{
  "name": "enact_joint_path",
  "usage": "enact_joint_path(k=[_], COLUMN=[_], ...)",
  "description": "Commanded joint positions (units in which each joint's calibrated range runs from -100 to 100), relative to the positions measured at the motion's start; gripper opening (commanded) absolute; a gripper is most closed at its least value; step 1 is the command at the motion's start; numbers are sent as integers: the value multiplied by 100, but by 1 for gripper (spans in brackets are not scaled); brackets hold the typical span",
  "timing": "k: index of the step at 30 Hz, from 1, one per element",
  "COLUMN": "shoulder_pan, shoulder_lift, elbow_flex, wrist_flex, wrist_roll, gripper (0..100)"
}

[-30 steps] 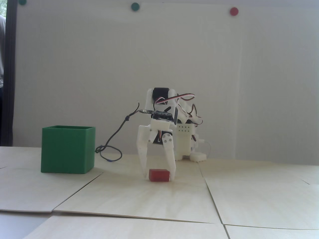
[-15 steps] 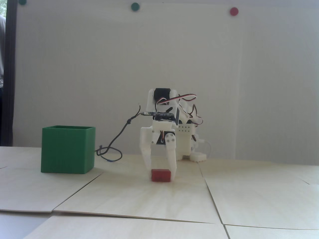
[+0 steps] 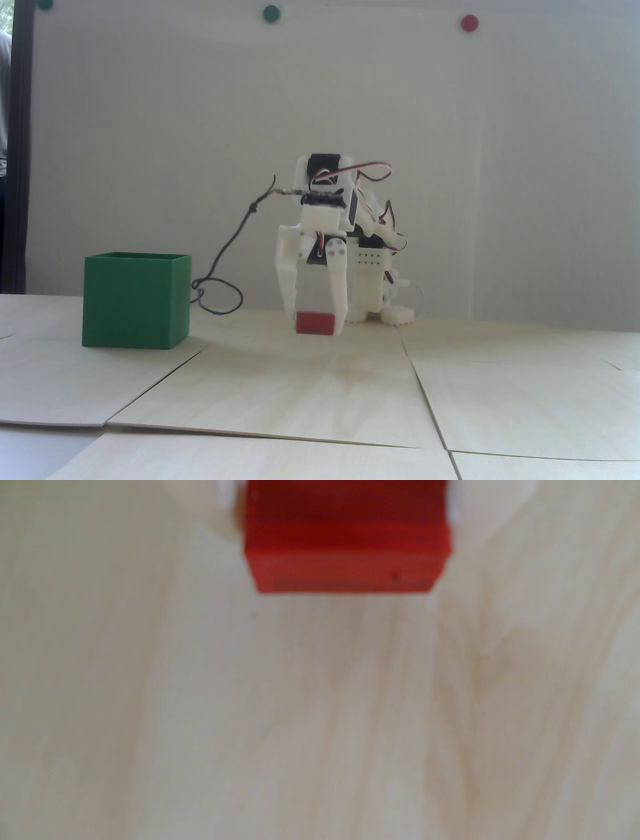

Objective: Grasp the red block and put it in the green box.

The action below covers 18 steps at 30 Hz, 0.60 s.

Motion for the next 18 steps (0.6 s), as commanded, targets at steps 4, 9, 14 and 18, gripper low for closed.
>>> enact_joint_path(k=[4,9,14,18], shoulder_pan=[604,1385,1972,2116], shoulder_lift=[-3671,-4950,-5621,-5653], elbow_flex=[1639,3068,3981,4194], wrist_flex=[-39,-276,-1110,-1827], wrist_roll=[-450,-476,-429,-434], gripper=[2,2,2,2])
